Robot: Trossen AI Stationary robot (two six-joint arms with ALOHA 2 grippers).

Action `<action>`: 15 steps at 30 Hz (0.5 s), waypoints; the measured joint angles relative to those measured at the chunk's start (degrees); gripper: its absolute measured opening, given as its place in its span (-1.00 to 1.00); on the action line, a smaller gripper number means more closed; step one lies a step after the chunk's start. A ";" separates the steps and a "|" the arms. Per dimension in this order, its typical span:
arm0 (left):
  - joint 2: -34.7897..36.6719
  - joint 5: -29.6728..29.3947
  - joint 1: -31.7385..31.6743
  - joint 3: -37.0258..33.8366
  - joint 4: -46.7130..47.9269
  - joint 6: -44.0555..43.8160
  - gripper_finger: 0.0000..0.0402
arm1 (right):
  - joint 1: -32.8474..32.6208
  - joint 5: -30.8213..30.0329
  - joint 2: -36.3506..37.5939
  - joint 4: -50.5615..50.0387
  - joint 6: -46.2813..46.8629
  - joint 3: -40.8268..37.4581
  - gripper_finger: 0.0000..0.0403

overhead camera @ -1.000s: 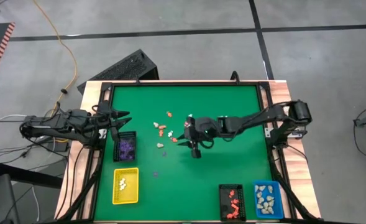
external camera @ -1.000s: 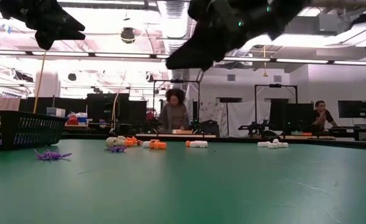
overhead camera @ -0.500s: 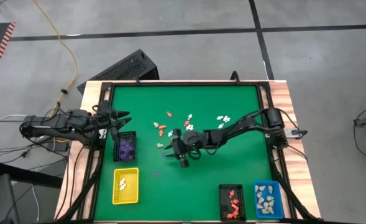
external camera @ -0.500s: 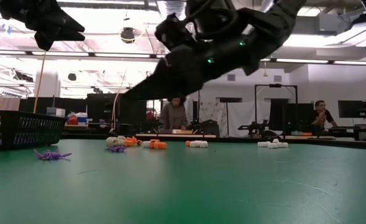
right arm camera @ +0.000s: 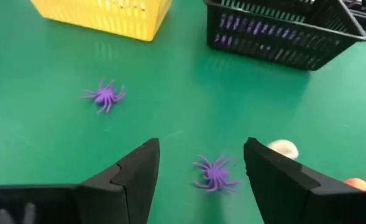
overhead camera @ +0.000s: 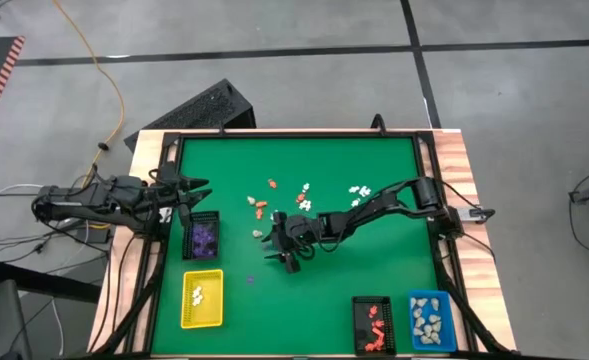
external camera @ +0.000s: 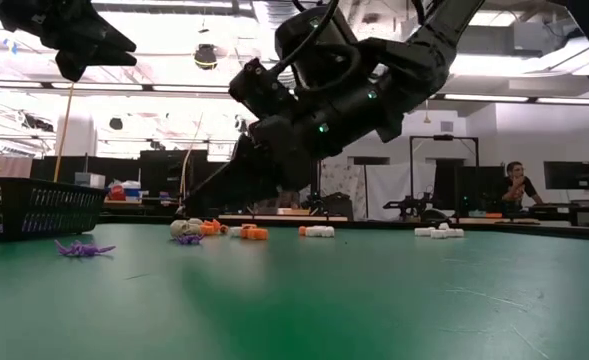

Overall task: Sort Halloween decoration
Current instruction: Put the purple spider toy into the top black basket

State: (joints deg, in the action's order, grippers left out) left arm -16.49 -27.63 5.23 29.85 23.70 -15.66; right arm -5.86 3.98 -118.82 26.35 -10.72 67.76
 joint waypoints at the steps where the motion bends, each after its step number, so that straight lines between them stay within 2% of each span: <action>1: 0.00 -0.01 -0.02 0.00 -0.04 0.00 -0.33 | 0.08 0.33 -0.65 0.41 0.04 0.23 0.24; 10: 0.00 -0.01 -0.02 0.00 0.32 0.00 -0.33 | 0.58 0.45 -4.60 1.16 0.51 1.48 0.24; 15: 0.00 -0.01 -0.02 0.00 0.38 0.00 -0.33 | 1.91 0.53 -6.14 0.97 4.55 2.95 0.24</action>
State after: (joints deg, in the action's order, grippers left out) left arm -16.49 -27.64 5.21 29.85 24.08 -15.66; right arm -3.95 4.51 -124.96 27.32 -6.17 70.71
